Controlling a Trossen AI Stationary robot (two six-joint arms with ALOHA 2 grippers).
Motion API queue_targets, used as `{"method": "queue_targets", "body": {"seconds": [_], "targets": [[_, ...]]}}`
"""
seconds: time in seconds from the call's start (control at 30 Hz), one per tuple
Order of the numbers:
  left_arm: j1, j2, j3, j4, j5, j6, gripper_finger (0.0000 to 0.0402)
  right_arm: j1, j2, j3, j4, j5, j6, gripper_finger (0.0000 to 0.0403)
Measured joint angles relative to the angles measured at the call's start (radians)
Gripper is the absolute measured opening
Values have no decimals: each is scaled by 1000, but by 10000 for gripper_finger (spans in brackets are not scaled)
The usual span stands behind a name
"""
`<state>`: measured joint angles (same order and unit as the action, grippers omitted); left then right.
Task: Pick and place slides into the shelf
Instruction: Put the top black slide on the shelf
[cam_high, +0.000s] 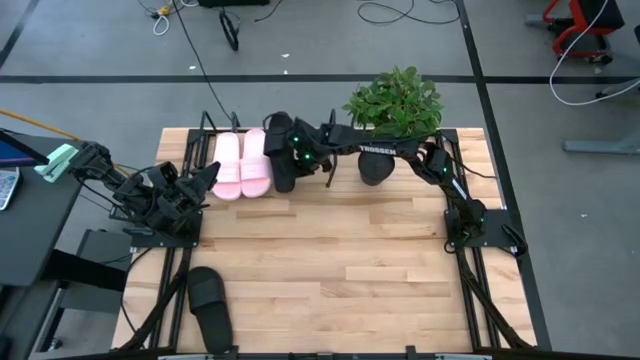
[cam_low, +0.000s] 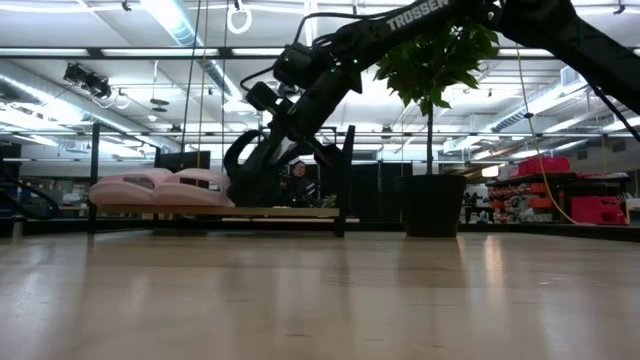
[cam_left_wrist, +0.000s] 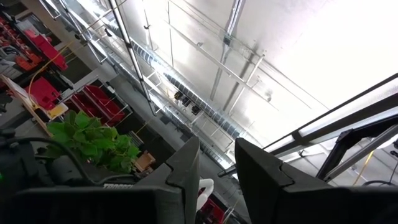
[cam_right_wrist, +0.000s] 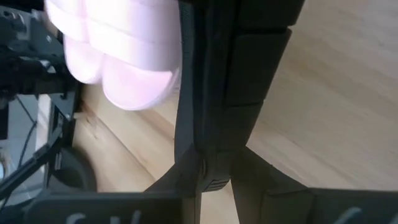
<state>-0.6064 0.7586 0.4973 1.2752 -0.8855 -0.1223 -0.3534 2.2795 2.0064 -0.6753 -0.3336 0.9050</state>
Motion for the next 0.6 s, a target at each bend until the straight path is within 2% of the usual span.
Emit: {"method": "queue_targets", "body": {"seconds": [0.6], "targets": [[0, 0, 0, 0, 0, 3, 107, 2, 0, -17, 64, 20, -18, 79]]}}
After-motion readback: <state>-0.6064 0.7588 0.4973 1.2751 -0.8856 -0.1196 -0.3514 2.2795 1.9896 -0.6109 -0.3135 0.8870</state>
